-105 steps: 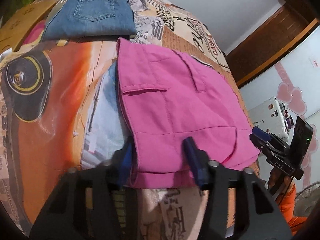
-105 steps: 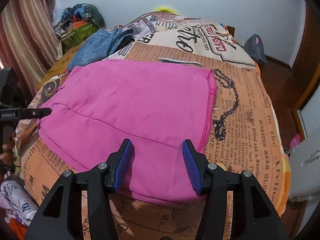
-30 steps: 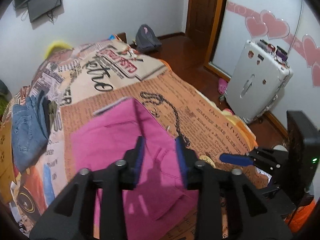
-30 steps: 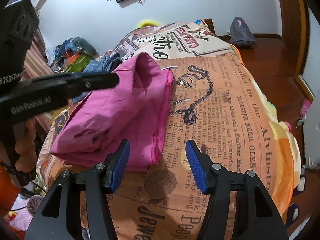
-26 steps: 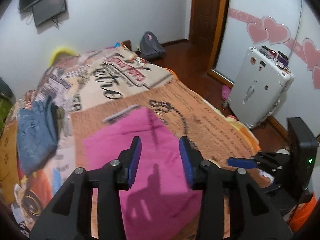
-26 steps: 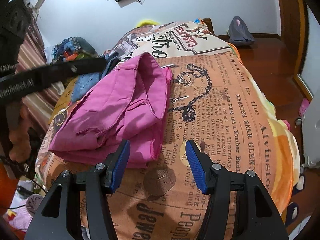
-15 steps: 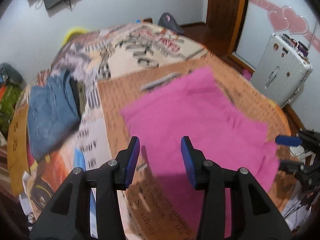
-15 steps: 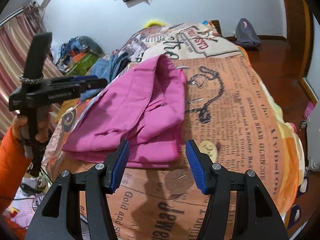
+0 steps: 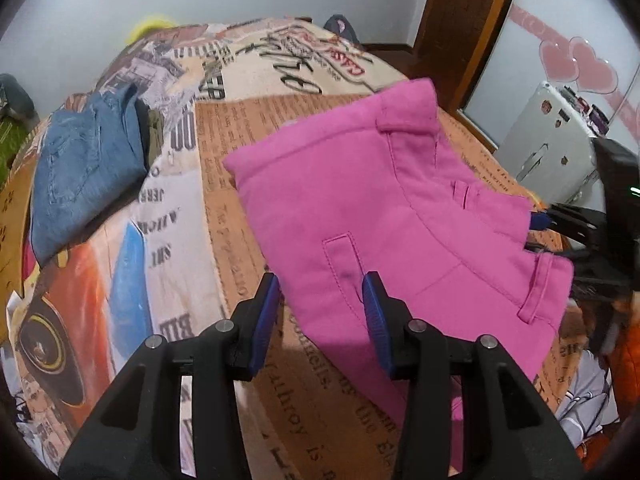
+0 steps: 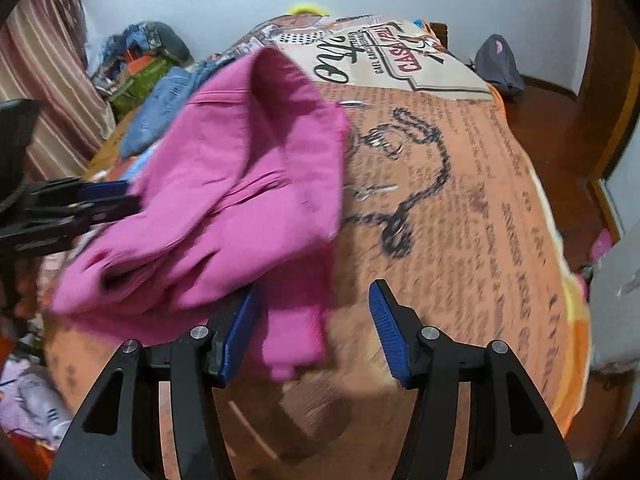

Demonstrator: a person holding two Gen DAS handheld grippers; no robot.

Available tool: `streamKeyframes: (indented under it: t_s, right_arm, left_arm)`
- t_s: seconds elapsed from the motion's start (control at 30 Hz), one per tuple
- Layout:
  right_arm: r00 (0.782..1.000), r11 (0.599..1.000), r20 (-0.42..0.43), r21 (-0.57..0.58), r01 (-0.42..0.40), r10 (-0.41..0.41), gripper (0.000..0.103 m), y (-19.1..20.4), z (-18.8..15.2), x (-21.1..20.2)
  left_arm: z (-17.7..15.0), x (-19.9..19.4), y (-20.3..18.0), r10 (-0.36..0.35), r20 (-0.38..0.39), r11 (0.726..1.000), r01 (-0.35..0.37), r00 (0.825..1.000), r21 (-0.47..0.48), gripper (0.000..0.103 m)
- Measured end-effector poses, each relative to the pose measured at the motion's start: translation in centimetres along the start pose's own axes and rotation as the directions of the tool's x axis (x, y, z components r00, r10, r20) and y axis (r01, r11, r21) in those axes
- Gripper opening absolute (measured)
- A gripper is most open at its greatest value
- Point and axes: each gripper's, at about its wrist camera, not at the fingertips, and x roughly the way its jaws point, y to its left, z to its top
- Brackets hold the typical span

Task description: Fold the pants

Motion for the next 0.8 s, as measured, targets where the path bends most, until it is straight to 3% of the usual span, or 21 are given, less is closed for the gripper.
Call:
streamKeyframes:
  t_s: [0.07, 0.23, 0.5, 0.63, 0.8]
  right_arm:
    - [1.0, 1.0, -0.01, -0.012, 0.006, -0.006, 0.053, -0.5, 0.7, 0.7]
    - [0.999, 0.998, -0.018, -0.048, 0.042, -0.043, 0.052, -1.6, 2.4, 2.4]
    - [0.997, 0.991, -0.012, -0.107, 0.076, -0.078, 0.049, -2.9, 5.8, 5.3]
    - [0.993, 0.979, -0.012, -0.164, 0.118, -0.122, 0.046, -3.3, 8.4, 7.8]
    - [0.99, 0.981, 0.003, -0.136, 0.141, -0.142, 0.046, -4.6, 11.2, 10.2]
  left_arm:
    - [1.1, -0.7, 0.8, 0.005, 0.023, 1.0, -0.006, 1.0, 0.006, 0.045]
    - [5.2, -0.6, 4.8, 0.14, 0.086, 0.99, -0.141, 0.986, 0.006, 0.045]
    - [10.6, 6.9, 11.0, 0.21, 0.012, 0.977, -0.21, 0.978, 0.033, 0.045]
    - [11.9, 8.9, 12.8, 0.14, 0.004, 0.99, -0.14, 0.99, 0.006, 0.045]
    - [13.4, 9.6, 12.0, 0.07, 0.027, 0.996, -0.071, 0.997, 0.045, 0.045]
